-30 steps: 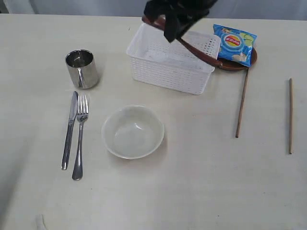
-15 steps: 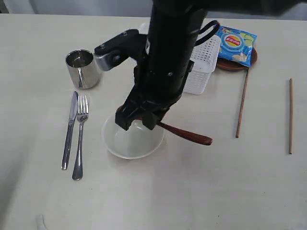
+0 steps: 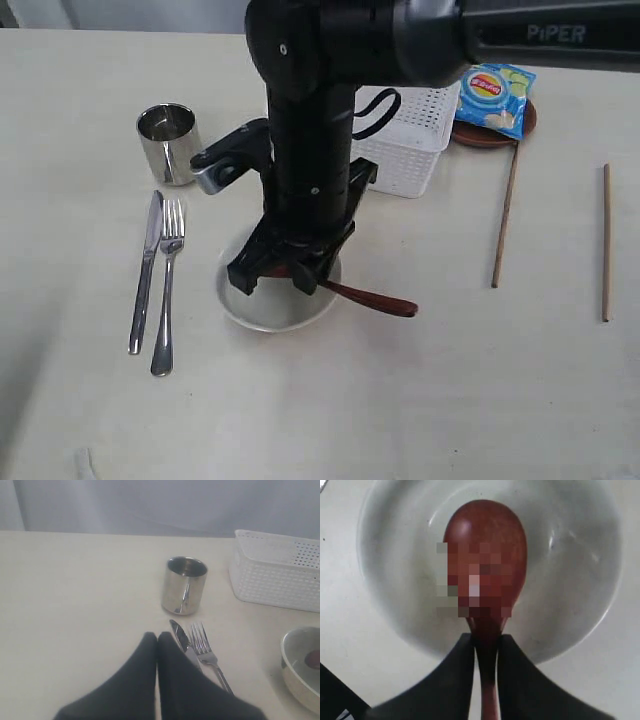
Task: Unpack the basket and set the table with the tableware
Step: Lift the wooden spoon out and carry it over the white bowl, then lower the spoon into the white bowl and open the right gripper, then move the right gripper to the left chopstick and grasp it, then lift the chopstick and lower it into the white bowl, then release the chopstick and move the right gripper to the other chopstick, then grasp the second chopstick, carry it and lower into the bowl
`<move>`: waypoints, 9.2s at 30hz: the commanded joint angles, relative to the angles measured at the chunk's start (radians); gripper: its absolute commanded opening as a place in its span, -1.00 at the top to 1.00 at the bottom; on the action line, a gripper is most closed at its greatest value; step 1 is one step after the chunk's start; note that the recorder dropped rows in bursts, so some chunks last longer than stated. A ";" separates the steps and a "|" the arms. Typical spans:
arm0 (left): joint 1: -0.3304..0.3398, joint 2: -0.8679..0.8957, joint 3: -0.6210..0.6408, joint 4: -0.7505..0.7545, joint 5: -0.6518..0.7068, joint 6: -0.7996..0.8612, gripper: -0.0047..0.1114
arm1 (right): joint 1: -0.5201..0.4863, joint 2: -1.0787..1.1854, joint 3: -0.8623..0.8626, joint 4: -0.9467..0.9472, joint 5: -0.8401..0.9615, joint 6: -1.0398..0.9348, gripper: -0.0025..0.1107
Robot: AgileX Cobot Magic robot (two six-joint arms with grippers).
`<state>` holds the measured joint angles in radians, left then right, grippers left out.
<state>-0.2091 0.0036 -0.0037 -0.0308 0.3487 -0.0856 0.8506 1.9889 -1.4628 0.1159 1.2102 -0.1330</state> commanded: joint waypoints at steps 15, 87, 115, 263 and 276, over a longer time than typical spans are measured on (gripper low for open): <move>-0.005 -0.004 0.004 0.001 -0.002 0.003 0.92 | 0.000 -0.056 -0.076 -0.022 0.011 0.036 0.07; -0.005 -0.004 0.004 0.001 -0.002 0.003 0.92 | -0.709 0.211 -0.070 -0.213 -0.129 0.328 0.23; -0.005 -0.004 0.004 0.001 -0.002 0.003 0.92 | -0.836 -0.080 -0.036 -0.071 -0.079 0.229 0.96; -0.005 -0.004 0.004 0.001 -0.002 0.003 0.92 | -0.249 -0.295 0.128 0.190 -0.316 0.187 0.96; -0.005 -0.004 0.004 0.001 -0.002 0.003 0.92 | -0.160 -0.236 0.226 0.235 -0.383 0.257 0.96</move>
<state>-0.2091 0.0036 -0.0037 -0.0308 0.3487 -0.0856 0.6906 1.7551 -1.2593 0.3300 0.8390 0.1306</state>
